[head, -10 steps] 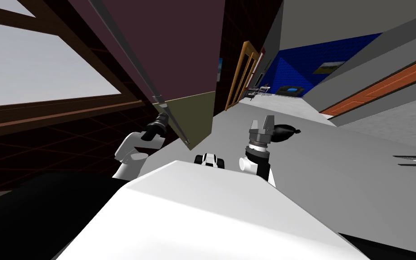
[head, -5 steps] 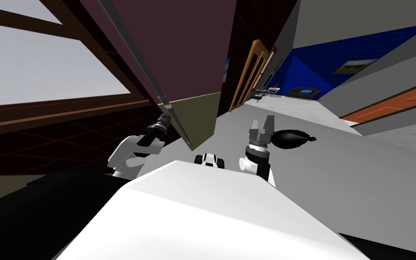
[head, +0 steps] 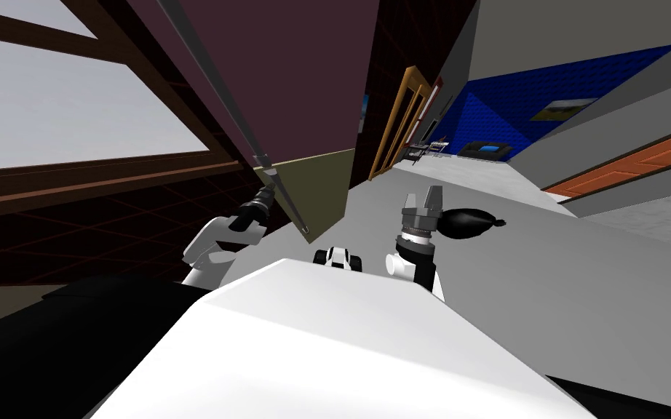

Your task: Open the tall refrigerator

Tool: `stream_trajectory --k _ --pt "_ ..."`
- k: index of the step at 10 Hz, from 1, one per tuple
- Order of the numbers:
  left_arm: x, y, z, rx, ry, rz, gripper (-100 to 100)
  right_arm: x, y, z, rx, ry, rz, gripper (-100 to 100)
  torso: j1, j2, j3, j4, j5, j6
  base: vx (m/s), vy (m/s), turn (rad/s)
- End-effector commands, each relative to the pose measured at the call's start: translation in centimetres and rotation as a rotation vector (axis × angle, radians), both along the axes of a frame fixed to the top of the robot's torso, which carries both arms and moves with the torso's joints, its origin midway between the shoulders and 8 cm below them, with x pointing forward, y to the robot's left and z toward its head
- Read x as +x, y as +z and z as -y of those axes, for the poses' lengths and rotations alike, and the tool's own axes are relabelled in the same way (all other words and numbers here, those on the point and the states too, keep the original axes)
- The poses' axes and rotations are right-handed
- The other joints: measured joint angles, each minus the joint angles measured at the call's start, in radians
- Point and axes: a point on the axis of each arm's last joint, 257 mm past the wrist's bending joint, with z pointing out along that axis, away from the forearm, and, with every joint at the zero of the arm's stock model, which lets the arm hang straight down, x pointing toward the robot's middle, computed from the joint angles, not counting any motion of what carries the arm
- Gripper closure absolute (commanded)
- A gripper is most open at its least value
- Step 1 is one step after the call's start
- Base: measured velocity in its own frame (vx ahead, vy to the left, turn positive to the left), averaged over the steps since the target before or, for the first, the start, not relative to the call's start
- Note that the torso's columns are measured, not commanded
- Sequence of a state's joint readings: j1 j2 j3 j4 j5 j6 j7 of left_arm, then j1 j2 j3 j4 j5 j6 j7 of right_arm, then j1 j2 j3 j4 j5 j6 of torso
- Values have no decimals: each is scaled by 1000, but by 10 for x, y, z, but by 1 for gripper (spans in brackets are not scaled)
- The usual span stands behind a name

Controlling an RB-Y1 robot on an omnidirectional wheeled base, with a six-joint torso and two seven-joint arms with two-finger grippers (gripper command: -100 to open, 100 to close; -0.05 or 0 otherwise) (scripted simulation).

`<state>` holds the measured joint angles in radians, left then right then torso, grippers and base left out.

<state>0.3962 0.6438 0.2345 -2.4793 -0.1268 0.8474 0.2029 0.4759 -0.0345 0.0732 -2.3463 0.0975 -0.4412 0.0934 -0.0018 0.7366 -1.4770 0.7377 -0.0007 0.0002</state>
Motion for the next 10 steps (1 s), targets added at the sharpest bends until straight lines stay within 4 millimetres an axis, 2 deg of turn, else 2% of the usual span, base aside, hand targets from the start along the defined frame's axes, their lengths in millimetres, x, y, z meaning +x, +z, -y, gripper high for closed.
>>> stream_trajectory --k 1,3,7,10 --pt "2 13 -9 60 9 -5 -100 0 0 0 0 0 0 0 0 0 0 0 0 2 -16 -45 -41" --pt "0 23 -13 95 15 -7 -100 0 0 0 0 0 0 0 -2 0 0 1 -2 3 -15 -28 -44" --pt "-1 28 -37 163 60 -43 -100 0 0 0 0 0 0 0 -4 -1 -2 2 -4 4 -9 -25 -39" --pt "-4 49 -34 217 61 -36 -100 0 0 0 0 0 0 0 -9 2 -1 5 -8 6 -8 -23 -23"
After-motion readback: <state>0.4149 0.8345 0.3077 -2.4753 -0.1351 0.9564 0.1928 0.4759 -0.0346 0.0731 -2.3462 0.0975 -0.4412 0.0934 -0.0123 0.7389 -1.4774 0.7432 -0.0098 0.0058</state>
